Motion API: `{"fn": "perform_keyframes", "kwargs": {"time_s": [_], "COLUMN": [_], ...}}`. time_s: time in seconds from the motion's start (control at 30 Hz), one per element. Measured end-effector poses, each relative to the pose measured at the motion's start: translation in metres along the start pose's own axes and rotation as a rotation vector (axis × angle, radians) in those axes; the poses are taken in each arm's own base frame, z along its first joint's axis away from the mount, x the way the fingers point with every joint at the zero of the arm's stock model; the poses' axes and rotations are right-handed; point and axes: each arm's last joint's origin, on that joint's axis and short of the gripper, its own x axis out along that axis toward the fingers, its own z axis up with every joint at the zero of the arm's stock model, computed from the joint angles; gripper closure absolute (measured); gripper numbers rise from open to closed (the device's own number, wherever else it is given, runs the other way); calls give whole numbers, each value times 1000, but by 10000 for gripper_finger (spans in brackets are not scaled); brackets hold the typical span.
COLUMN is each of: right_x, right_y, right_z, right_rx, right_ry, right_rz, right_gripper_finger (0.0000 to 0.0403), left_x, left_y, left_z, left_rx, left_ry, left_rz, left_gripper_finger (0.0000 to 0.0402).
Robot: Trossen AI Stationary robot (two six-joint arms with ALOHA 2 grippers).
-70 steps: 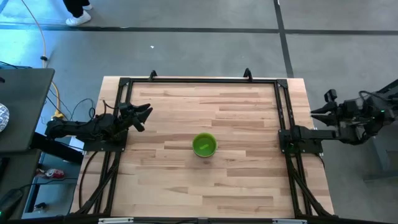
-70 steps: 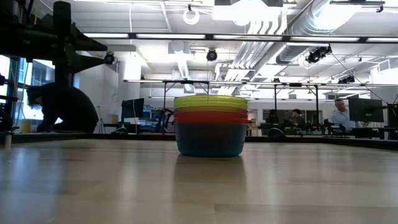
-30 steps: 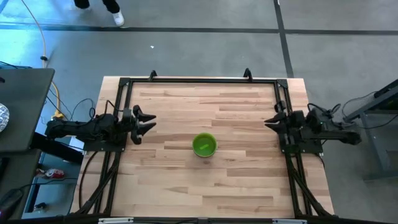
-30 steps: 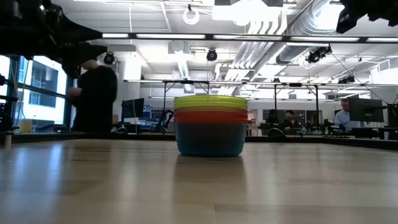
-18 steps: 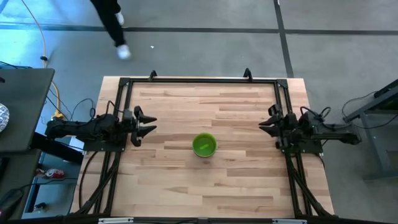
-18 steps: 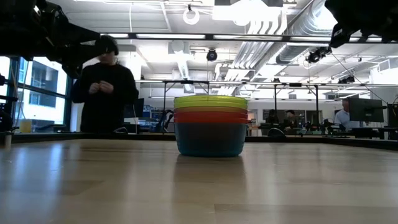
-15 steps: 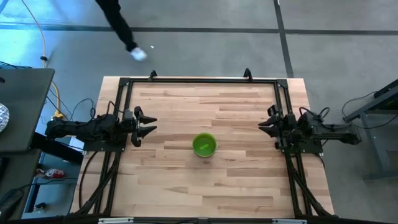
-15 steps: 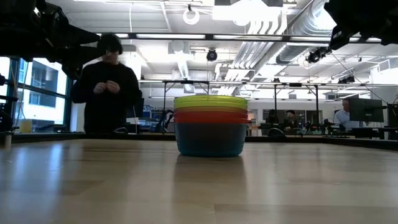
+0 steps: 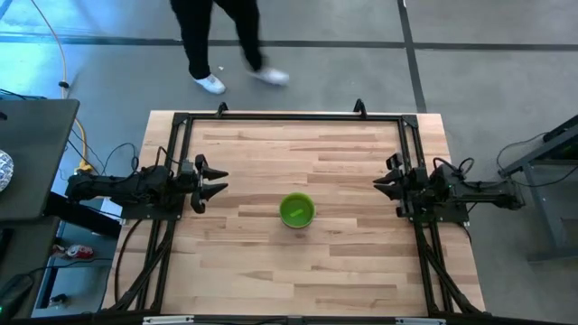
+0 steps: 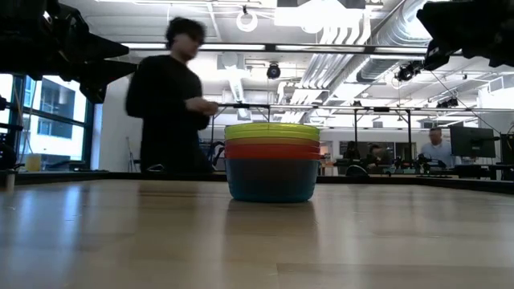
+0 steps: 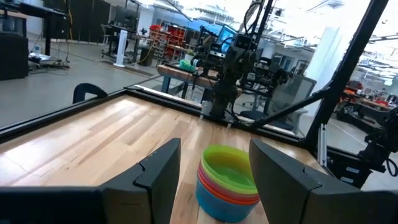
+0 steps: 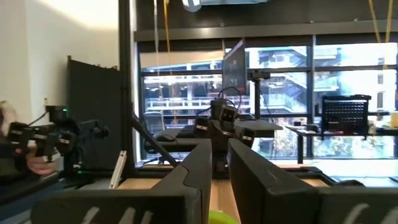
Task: Nest bowls inside each other
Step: Return to Home Position
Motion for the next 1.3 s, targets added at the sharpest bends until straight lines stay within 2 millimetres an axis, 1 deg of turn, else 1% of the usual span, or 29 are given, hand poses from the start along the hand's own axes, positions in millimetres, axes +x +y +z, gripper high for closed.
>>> {"fn": "perform_keyframes", "kwargs": {"time_s": [0.17, 0.33, 0.63, 0.87, 1.03, 1.2, 1.3], "right_x": [0, -1, -1, -3, -4, -5, -5], "right_y": [0, -1, -2, -2, -2, -2, -2], "right_z": [-1, -10, -14, -23, -28, -30, -30], "right_rx": [3, 82, 119, 187, 237, 221, 218], "right_ry": [14, 104, 143, 230, 279, 305, 307], "right_rz": [-14, -48, -78, -93, -105, -107, -107], "right_gripper_finger": [359, 359, 359, 359, 359, 359, 359], "left_x": [0, 0, 3, 3, 4, 4, 4], "left_y": [0, -1, -2, -2, -3, -5, -4], "left_z": [-1, -5, -10, -12, -9, -8, -8], "left_rx": [2, 16, 101, 170, 167, 159, 92], "left_ry": [11, 65, 130, 145, 115, 107, 108], "left_rz": [-15, -47, -101, -114, -140, -183, -160], "left_gripper_finger": [220, 220, 220, 220, 220, 220, 220]}}
